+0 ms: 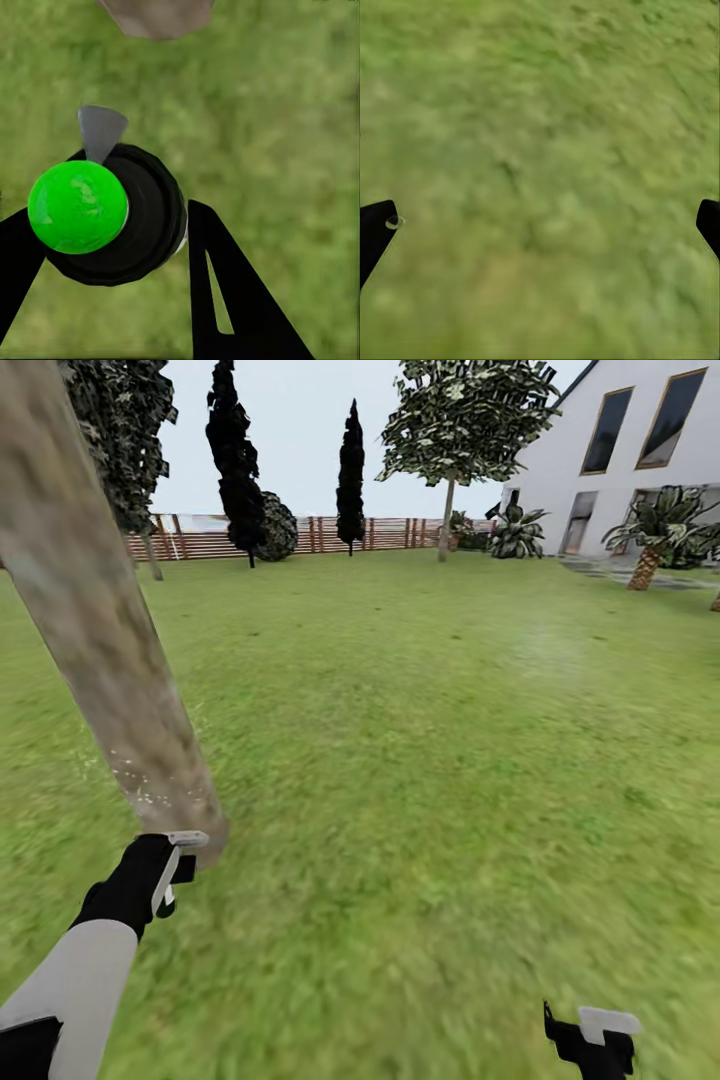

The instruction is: In the garden, pick up the pesticide atomizer on the floor and spray pesticide onto both trees until each tree trunk is fully covered.

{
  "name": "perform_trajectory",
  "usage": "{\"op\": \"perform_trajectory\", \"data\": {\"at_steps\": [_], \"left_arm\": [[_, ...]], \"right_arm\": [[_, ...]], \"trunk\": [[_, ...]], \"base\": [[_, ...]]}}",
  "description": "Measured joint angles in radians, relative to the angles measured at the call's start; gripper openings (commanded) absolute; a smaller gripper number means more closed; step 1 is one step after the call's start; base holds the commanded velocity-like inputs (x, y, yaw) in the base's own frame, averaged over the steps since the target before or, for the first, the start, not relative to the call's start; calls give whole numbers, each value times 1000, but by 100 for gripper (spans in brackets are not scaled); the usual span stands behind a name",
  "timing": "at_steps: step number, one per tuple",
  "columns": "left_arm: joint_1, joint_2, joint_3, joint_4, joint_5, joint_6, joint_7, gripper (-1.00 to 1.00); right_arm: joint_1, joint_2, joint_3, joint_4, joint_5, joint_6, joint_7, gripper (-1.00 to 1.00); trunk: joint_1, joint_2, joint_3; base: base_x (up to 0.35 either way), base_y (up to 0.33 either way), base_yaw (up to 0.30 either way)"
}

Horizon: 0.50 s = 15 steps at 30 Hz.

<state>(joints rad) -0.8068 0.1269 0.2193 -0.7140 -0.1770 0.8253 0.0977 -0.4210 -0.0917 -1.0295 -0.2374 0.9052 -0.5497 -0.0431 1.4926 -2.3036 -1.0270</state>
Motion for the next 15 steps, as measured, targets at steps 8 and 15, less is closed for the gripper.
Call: {"op": "perform_trajectory", "data": {"at_steps": [8, 15], "left_arm": [[-58, 12, 6, -7, -7, 62, 0, -100], [-179, 12, 3, -11, -7, 167, -2, -100]], "right_arm": [[0, 0, 0, 1, 0, 1, 0, 100], [0, 0, 0, 1, 0, 1, 0, 100]], "trunk": [[0, 0, 0], [0, 0, 0]], "base": [[112, -60, 275], [1, 0, 197]]}}
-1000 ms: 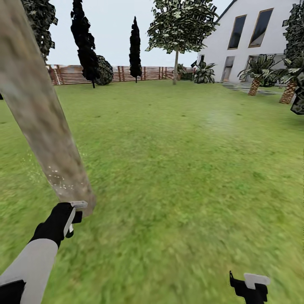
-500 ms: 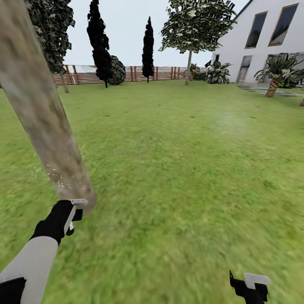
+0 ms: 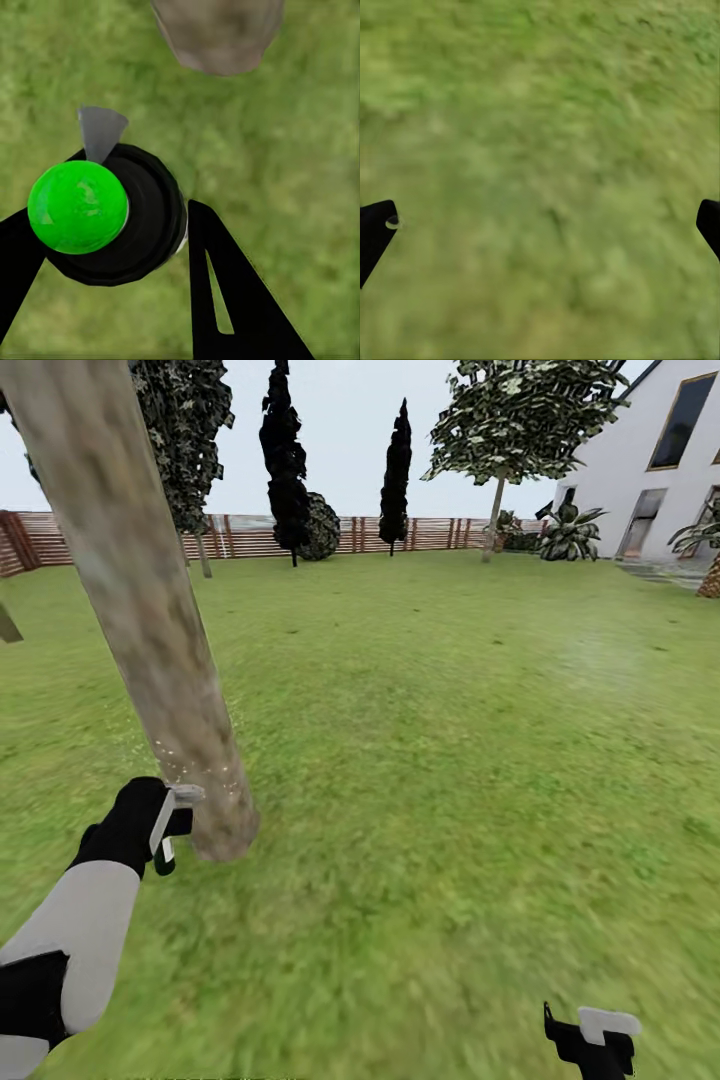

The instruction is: In the garden, pick up the pesticide atomizer on the floor and spray pesticide onto both trees until each tree trunk is fully covered.

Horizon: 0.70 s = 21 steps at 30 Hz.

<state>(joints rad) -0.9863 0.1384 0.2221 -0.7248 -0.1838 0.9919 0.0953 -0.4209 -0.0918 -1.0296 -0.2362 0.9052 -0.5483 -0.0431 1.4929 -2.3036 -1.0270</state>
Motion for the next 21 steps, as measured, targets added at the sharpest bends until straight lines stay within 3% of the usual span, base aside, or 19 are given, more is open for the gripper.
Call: {"op": "perform_trajectory", "data": {"at_steps": [9, 13, 21], "left_arm": [[-1, 18, -4, -61, -9, 11, -3, -100], [0, 23, -4, -64, -4, 11, -2, -100], [-1, 16, -4, -93, -2, 11, -2, -100]], "right_arm": [[0, -3, -1, -2, -1, 0, -1, 100], [0, -2, 0, -2, -2, 0, -1, 100], [0, -2, 0, -2, -1, 0, -1, 100]], "trunk": [[0, 0, 0], [0, 0, 0], [0, 0, 0]], "base": [[0, 0, 4], [4, -2, 207], [125, -206, 94]]}}
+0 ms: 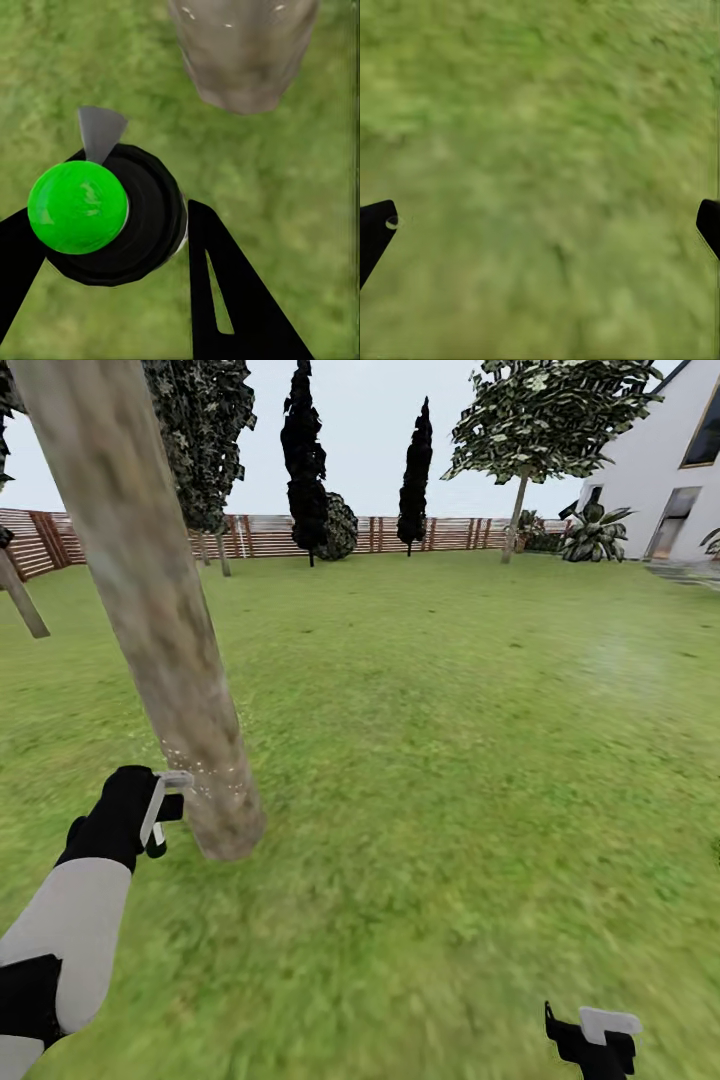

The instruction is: In the garden, pick up the pesticide atomizer on the floor and spray pesticide onto both trees until each tree trunk is fully covered.

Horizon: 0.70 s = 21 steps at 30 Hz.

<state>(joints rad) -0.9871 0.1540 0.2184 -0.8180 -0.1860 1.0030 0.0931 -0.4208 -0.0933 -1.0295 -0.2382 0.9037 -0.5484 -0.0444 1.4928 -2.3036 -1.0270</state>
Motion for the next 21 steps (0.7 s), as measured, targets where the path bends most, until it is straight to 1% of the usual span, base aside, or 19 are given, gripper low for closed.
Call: {"op": "perform_trajectory", "data": {"at_steps": [9, 21], "left_arm": [[0, -3, -1, 0, -1, 0, 0, -100], [0, -2, 0, 0, -1, -1, 0, -100]], "right_arm": [[0, 0, 0, 0, 0, 0, 0, 100], [0, 0, 0, 1, 1, 0, 0, 100]], "trunk": [[0, 0, 0], [0, 0, 0]], "base": [[7, -274, 0], [118, -265, 0]]}}
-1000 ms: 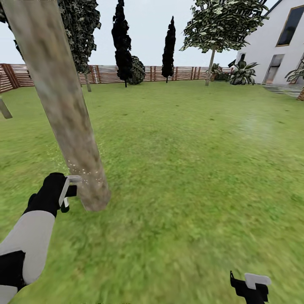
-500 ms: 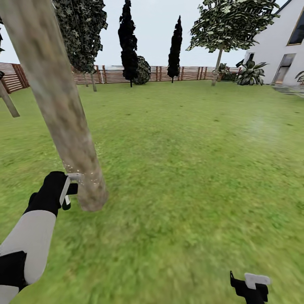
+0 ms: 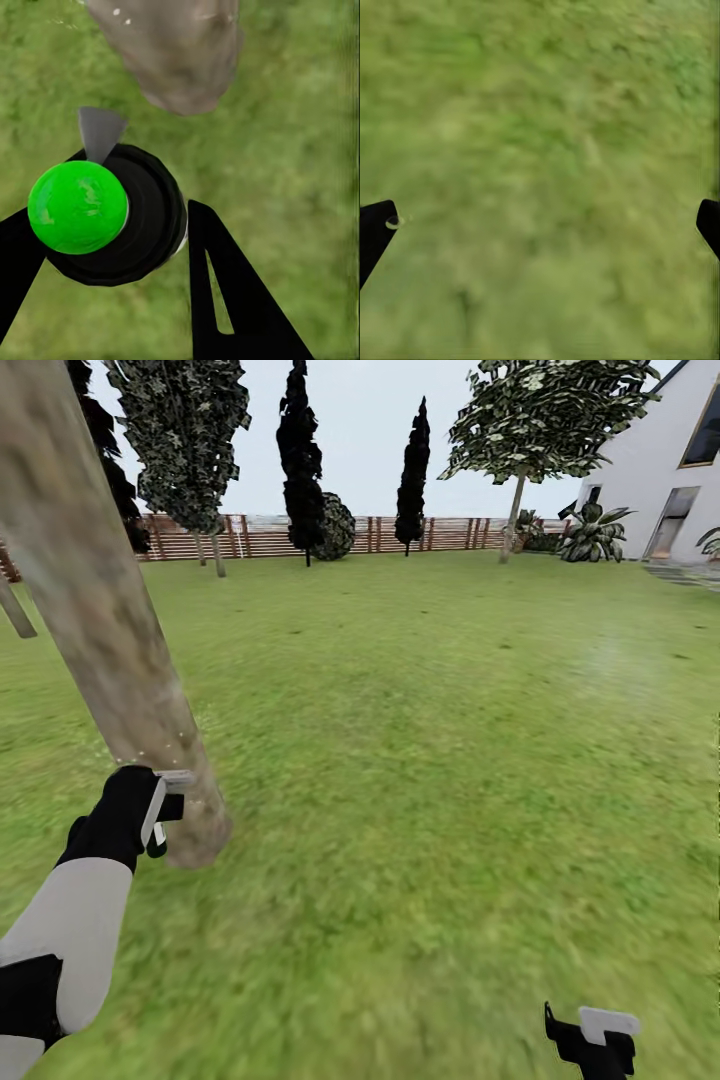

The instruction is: In the garden, pick up the pesticide atomizer on the floor and spray pesticide onto both trees until each tree trunk is fully covered.

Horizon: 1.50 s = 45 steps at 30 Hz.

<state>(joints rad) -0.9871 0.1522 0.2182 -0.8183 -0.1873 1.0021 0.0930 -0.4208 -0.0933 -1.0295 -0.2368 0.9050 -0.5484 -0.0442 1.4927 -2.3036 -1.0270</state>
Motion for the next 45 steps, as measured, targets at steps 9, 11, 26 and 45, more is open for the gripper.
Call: {"op": "perform_trajectory", "data": {"at_steps": [9, 11, 26, 45], "left_arm": [[0, 1, -1, 0, -1, 2, 0, -100], [1, 2, -1, 0, -2, 2, 0, -100], [18, 14, -3, 1, -5, -3, 3, -100], [22, 14, -4, 3, -1, -6, 26, -100]], "right_arm": [[0, 1, 0, 0, 0, 0, 0, 100], [0, 1, 1, 0, 0, 0, 0, 100], [0, 2, 2, 0, 0, 0, 1, 100], [0, 2, 2, 0, 0, 0, 1, 100]], "trunk": [[0, 0, 0], [0, 0, 0], [0, 0, 0], [0, 0, 0]], "base": [[26, -271, 45], [0, -274, 245], [144, -226, 251], [268, -156, 166]]}}
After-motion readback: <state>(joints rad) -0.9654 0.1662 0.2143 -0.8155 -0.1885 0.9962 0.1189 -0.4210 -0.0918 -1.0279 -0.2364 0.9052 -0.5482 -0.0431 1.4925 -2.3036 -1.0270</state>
